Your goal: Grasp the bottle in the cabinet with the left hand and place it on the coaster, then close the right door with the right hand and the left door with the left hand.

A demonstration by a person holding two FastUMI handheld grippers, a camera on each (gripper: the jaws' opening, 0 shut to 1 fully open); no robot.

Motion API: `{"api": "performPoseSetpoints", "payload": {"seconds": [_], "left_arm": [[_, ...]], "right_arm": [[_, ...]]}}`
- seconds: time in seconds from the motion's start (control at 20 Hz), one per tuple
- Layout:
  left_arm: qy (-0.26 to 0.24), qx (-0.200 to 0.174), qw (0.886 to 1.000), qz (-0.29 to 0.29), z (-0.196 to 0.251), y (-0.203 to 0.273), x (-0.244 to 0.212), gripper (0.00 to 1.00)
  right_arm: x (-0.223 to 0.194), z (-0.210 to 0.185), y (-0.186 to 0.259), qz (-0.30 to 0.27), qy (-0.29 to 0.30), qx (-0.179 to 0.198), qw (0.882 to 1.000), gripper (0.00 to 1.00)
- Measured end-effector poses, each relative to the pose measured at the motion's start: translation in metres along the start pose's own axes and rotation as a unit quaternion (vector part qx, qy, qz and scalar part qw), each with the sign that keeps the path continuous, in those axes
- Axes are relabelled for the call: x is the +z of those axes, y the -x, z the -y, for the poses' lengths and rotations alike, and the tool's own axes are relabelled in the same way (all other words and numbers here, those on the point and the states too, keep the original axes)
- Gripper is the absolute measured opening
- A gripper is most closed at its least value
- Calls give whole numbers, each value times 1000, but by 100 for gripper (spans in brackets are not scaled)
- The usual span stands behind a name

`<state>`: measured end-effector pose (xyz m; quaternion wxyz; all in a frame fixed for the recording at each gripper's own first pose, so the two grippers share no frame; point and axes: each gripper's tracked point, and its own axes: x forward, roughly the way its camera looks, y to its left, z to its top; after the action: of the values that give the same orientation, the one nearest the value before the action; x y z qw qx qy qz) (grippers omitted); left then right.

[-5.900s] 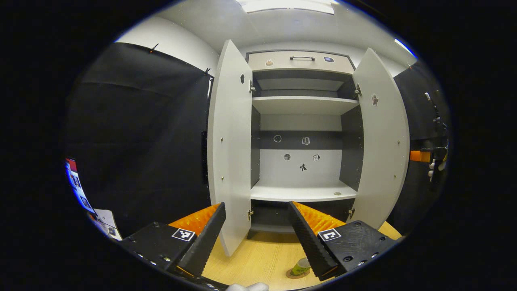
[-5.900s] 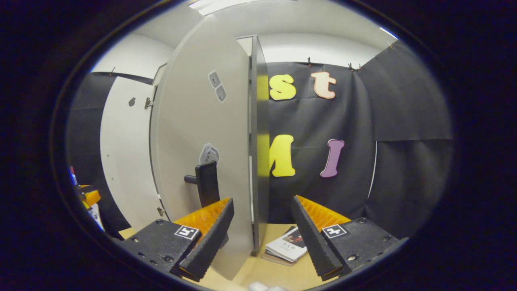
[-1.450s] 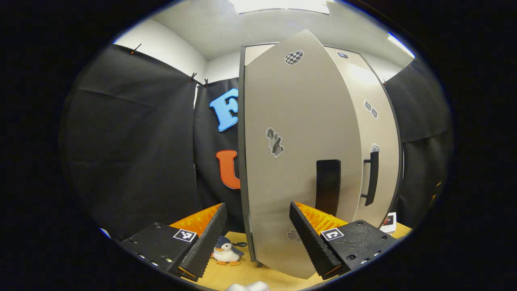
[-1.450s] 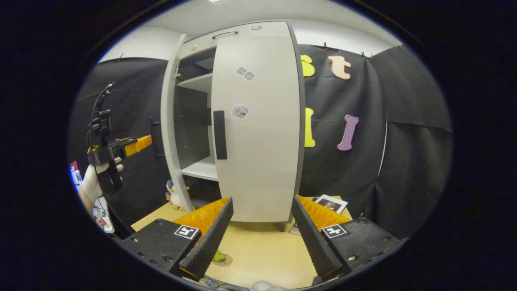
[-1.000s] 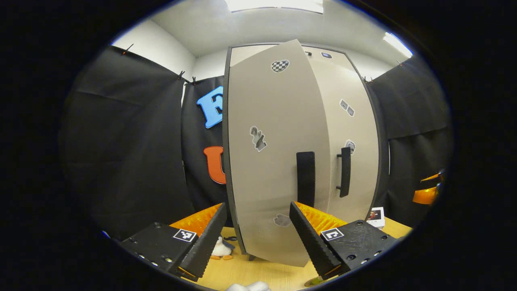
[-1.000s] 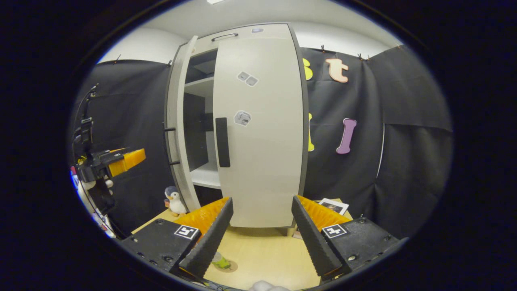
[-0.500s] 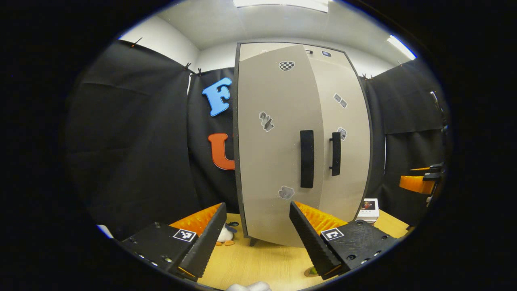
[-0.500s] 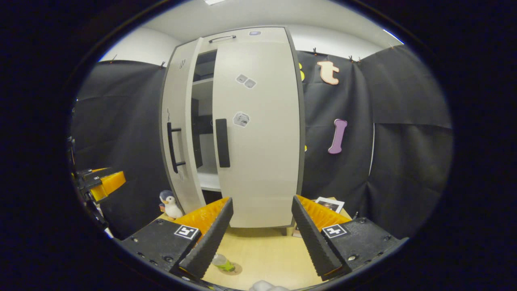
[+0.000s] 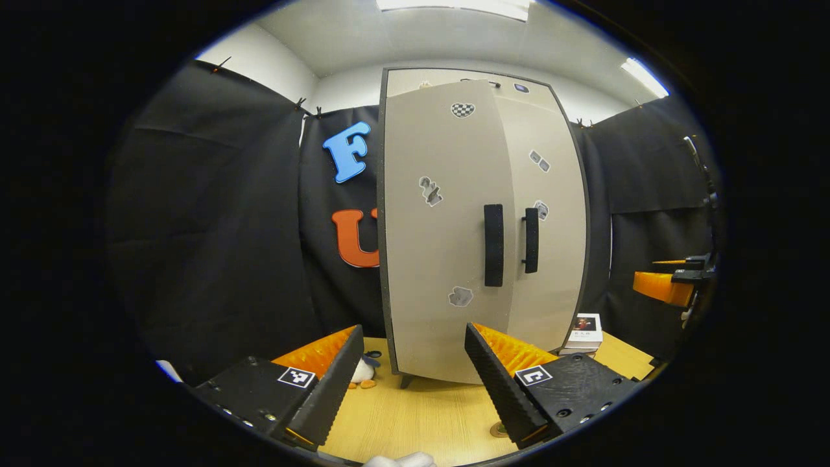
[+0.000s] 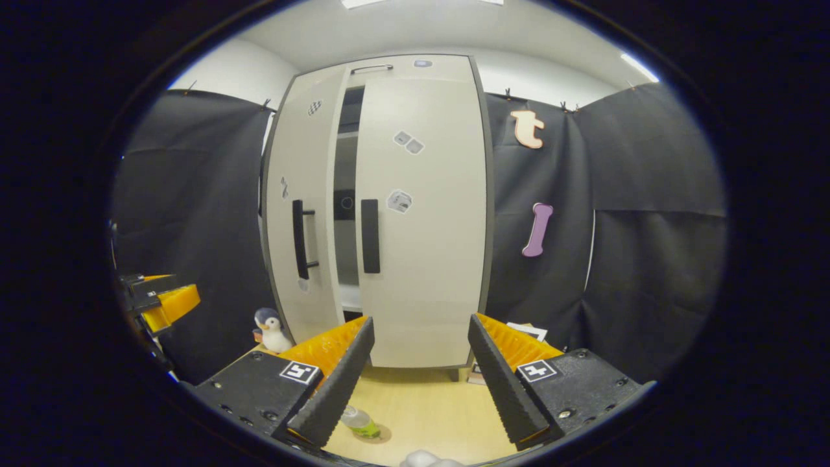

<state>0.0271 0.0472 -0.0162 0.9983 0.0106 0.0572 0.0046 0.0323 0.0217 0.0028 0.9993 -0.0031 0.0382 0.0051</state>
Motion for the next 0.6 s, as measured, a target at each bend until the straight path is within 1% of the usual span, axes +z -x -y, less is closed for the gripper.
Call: {"api": "performPoseSetpoints", "payload": {"seconds": [0.4, 0.45, 0.55, 0.6], "left_arm": [[-2, -2, 1000, -4, -5, 5, -3, 96], [-4, -3, 1000, -5, -5, 5, -4, 96], [-4, -2, 1000, -5, -7, 5, -4, 96], [-2, -2, 1000, -6, -7, 6, -5, 96]], "right_arm": [[-1, -6, 4, 6, -1, -3, 1000, 96], [-2, -7, 4, 6, -2, -3, 1000, 94], [-2, -9, 6, 6, -1, -3, 1000, 94], [-3, -10, 6, 7, 1, -3, 1000, 96]]}}
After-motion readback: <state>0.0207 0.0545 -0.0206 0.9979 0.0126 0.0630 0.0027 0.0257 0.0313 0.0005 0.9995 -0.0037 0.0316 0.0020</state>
